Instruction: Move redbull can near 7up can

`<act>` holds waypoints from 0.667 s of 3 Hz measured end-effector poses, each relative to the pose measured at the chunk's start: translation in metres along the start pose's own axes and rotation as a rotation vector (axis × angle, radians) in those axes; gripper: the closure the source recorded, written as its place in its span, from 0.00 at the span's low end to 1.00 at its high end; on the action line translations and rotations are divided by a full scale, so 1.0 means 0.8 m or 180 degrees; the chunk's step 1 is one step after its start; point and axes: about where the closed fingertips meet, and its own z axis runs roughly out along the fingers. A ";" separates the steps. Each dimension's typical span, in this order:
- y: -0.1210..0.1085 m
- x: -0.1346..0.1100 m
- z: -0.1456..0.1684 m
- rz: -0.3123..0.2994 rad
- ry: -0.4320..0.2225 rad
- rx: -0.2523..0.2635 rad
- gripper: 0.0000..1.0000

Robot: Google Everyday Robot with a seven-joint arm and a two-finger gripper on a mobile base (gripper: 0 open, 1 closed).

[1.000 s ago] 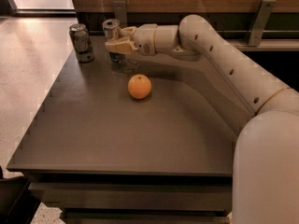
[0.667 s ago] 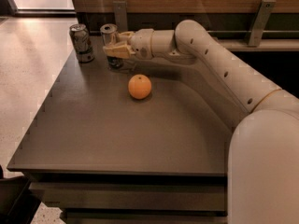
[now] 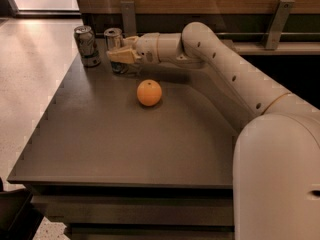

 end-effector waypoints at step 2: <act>0.004 -0.001 0.007 0.0002 -0.0004 -0.0028 0.59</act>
Offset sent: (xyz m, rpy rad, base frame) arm -0.0007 0.0026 -0.0003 0.0005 0.0008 0.0037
